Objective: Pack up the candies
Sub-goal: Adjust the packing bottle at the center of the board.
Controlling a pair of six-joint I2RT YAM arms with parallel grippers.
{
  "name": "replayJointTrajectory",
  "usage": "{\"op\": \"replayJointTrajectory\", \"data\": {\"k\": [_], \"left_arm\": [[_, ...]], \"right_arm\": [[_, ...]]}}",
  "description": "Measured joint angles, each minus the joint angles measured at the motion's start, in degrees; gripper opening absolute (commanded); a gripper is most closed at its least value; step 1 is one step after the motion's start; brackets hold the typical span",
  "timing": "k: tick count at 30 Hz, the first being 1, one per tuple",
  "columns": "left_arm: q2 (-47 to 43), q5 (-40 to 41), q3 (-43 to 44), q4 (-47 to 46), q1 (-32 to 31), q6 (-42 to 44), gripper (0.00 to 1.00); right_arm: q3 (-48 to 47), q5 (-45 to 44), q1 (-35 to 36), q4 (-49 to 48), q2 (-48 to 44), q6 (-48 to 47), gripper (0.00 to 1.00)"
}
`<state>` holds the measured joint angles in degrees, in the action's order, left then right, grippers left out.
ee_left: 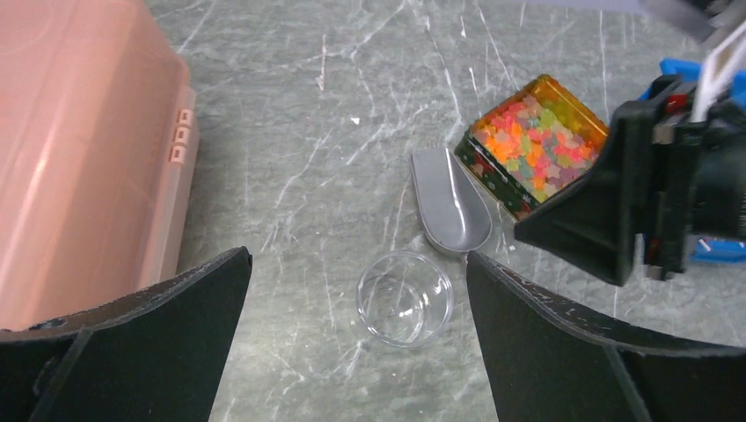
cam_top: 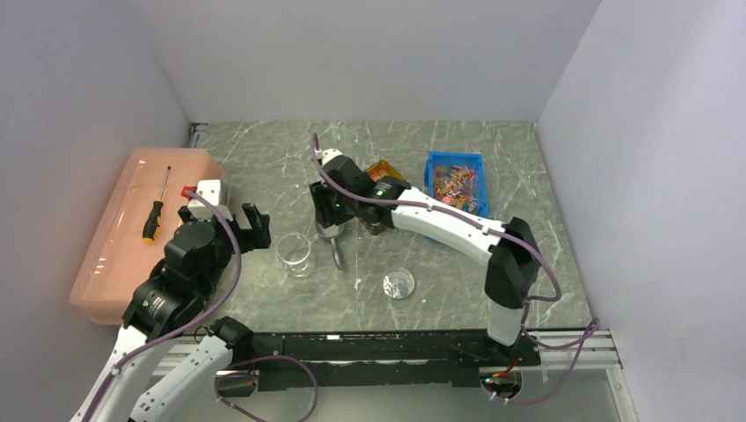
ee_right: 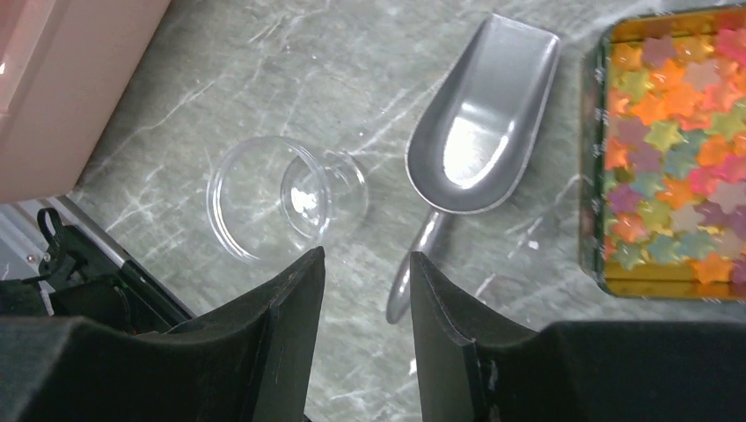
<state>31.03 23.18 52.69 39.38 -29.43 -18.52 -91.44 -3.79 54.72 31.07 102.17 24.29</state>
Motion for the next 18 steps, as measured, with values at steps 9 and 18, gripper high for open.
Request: {"op": "replayJointTrajectory", "data": {"k": [9,18], "left_arm": [[-7.91,5.29,-0.94,0.37,0.0,-1.11,0.99],[-8.76,6.82,-1.03,0.39,0.0,-1.97,0.99]], "right_arm": [[-10.21,-1.62,3.61,3.61,9.6,0.44,0.42],[-17.4,-3.91,6.16,7.69,17.46,0.81,0.4]]}}
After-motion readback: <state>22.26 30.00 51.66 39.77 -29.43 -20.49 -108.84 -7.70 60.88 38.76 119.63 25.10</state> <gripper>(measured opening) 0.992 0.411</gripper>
